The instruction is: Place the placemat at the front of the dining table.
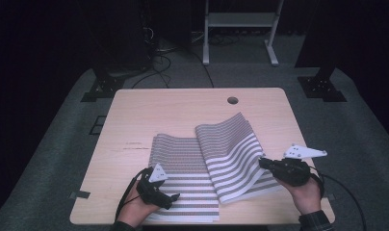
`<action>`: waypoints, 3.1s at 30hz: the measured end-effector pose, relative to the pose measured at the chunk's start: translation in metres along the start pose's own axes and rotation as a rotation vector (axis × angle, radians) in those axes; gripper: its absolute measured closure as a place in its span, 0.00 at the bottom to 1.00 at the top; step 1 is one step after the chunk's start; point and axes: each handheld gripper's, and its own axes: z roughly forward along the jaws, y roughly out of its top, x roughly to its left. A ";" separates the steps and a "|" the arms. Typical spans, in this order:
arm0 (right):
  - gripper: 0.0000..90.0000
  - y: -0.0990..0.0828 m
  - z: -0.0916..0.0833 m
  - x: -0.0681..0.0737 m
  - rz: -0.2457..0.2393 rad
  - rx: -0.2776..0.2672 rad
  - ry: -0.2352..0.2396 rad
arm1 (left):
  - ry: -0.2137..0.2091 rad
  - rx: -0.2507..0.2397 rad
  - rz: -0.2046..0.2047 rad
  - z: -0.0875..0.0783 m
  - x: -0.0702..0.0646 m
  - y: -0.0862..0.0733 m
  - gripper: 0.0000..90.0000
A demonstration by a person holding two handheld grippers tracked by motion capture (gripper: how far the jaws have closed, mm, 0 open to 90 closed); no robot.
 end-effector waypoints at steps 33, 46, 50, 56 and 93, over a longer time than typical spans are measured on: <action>0.96 0.050 0.074 0.050 -0.121 0.004 0.151 | -0.001 -0.001 0.000 0.000 0.000 0.000 0.00; 0.96 0.065 0.093 0.072 -0.168 -0.005 0.201 | -0.042 -0.030 -0.051 -0.006 0.004 0.005 0.00; 0.96 0.069 0.098 0.080 -0.185 -0.008 0.216 | -0.054 -0.044 -0.040 -0.007 0.002 0.010 0.00; 0.96 0.070 0.108 0.091 -0.213 0.002 0.240 | -0.096 -0.134 -0.065 -0.015 0.004 0.020 0.00; 0.96 0.068 0.114 0.104 -0.246 -0.011 0.278 | -0.366 -0.193 -0.053 0.003 0.000 0.075 0.56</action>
